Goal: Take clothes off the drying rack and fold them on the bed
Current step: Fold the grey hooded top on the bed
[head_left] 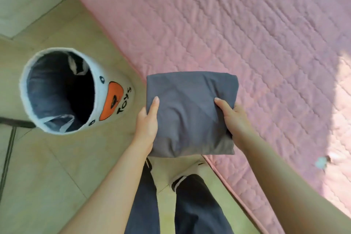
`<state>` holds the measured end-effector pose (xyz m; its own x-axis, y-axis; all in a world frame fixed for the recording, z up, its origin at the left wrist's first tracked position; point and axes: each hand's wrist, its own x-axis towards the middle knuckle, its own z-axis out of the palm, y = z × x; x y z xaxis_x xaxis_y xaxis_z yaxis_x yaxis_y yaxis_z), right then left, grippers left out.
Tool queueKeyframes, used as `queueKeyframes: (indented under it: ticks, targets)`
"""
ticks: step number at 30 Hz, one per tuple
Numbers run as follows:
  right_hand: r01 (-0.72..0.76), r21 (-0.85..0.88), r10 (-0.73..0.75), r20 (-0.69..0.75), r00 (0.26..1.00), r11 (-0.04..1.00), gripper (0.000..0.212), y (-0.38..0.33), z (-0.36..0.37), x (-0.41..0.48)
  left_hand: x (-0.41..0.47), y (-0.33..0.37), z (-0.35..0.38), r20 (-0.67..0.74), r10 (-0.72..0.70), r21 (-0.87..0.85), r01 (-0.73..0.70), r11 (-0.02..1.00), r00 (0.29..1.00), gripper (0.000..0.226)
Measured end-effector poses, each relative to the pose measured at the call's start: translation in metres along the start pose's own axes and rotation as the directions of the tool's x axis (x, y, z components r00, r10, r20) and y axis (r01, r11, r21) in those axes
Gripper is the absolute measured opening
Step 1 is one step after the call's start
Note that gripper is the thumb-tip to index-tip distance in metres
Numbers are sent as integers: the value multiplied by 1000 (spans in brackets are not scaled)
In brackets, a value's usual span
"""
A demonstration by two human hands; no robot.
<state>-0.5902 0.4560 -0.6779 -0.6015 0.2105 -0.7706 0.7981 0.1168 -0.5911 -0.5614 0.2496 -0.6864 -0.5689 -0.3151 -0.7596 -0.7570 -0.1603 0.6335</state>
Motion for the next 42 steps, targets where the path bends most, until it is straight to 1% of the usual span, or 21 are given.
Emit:
queueKeyframes:
  ticks: [1, 4, 5, 8, 9, 12, 15, 19, 23, 26, 29, 31, 34, 36, 37, 38, 39, 40, 41, 42]
  targets:
    - [12, -34, -11, 25, 1000, 999, 25, -11, 26, -4, 5, 4, -26, -39, 5, -37, -6, 999, 999, 36]
    - [46, -123, -32, 114, 993, 991, 20, -38, 97, -15, 16, 13, -89, -143, 10, -134, -30, 990, 990, 21]
    - [51, -144, -32, 135, 990, 988, 19, -43, 116, -17, 19, 14, -108, -165, -3, -157, -23, 987, 986, 20]
    - [105, -203, -58, 225, 973, 973, 19, -60, 182, -22, 36, 16, -164, -237, -58, -229, 2, 973, 970, 27]
    - [139, -236, -75, 257, 963, 962, 18, -64, 216, -23, 47, 15, -193, -268, -88, -253, 18, 967, 959, 29]
    - [235, -290, -141, 312, 940, 928, 17, -77, 289, -27, 75, 12, -251, -331, -128, -262, 40, 964, 935, 37]
    - [285, -338, -164, 346, 924, 897, 15, -88, 363, -24, 108, 23, -307, -367, -158, -268, 59, 962, 917, 37]
    - [291, -393, -159, 336, 929, 872, 29, -101, 439, -10, 158, 32, -360, -369, -163, -248, 72, 966, 915, 48]
    - [262, -430, -139, 296, 945, 864, 33, -99, 494, 21, 209, 25, -382, -350, -180, -275, 83, 958, 919, 49]
    - [200, -484, -80, 257, 963, 852, 39, -79, 525, 49, 245, 2, -381, -329, -263, -291, 168, 942, 907, 59]
    - [185, -537, -76, 218, 973, 823, 41, -49, 548, 82, 275, -27, -368, -316, -334, -289, 245, 925, 888, 60]
    - [183, -580, -79, 199, 977, 794, 43, -32, 558, 104, 291, -42, -359, -319, -364, -305, 269, 914, 875, 58]
    - [167, -681, -59, 179, 982, 713, 48, -9, 571, 140, 318, -68, -352, -351, -452, -346, 335, 876, 820, 55]
    - [143, -751, -13, 177, 984, 645, 52, -5, 573, 157, 332, -80, -351, -375, -433, -316, 326, 891, 820, 49]
    - [141, -803, 14, 183, 983, 579, 52, 0, 575, 167, 341, -91, -348, -387, -426, -289, 331, 898, 818, 44]
    - [161, -838, 2, 190, 982, 522, 50, 1, 575, 176, 346, -97, -348, -407, -408, -241, 334, 911, 817, 38]
    - [209, -859, -55, 208, 977, 467, 48, 2, 576, 183, 350, -104, -346, -431, -380, -196, 326, 925, 818, 35]
    - [268, -872, -144, 228, 963, 410, 47, 3, 576, 190, 350, -109, -344, -470, -332, -143, 300, 943, 818, 39]
    - [329, -884, -250, 254, 934, 332, 51, 4, 573, 192, 347, -112, -343, -531, -227, -36, 246, 969, 816, 49]
    - [396, -889, -340, 308, 889, 231, 59, 5, 570, 190, 342, -112, -342, -567, -63, 132, 166, 977, 821, 61]
